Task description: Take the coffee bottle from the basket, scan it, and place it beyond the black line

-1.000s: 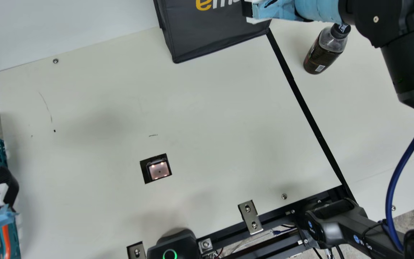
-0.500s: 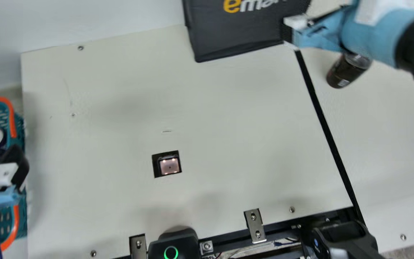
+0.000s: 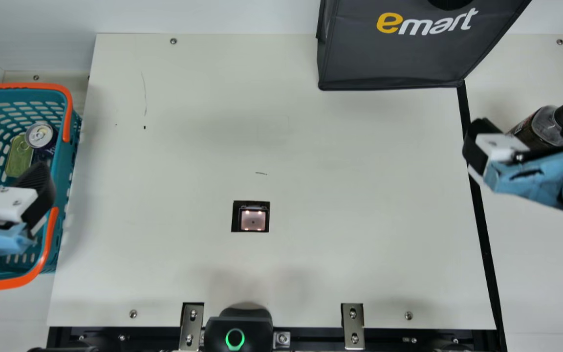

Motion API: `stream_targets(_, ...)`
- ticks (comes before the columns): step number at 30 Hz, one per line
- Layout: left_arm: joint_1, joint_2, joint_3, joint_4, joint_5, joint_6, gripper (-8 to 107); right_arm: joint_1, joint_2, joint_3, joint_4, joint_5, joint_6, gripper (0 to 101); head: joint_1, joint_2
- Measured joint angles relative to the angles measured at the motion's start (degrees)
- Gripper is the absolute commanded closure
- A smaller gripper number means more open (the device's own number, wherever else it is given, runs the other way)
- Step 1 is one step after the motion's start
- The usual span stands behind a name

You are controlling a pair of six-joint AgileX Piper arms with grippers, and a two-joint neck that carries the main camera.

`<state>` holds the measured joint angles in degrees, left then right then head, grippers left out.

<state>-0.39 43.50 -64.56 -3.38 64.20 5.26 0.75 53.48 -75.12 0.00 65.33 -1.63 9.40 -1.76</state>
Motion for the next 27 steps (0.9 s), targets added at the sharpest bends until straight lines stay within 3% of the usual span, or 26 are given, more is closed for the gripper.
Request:
stream_targets(5,-1.2,-0.1,-4.1,1.9,4.8,-2.7,9,-0.1,-5.3,2.7,-0.5,2.2,-0.2,10,0.0,0.1)
stream_targets(11,-1.2,-0.1,-4.4,1.9,5.3,-2.7,9,-0.1,-10.7,5.4,-0.8,5.0,-0.6,10,0.1,0.0)
stream_targets(27,-1.2,-0.1,-4.4,1.9,5.3,-2.7,9,-0.1,-11.2,5.4,-0.8,4.7,-0.6,10,0.1,0.0)
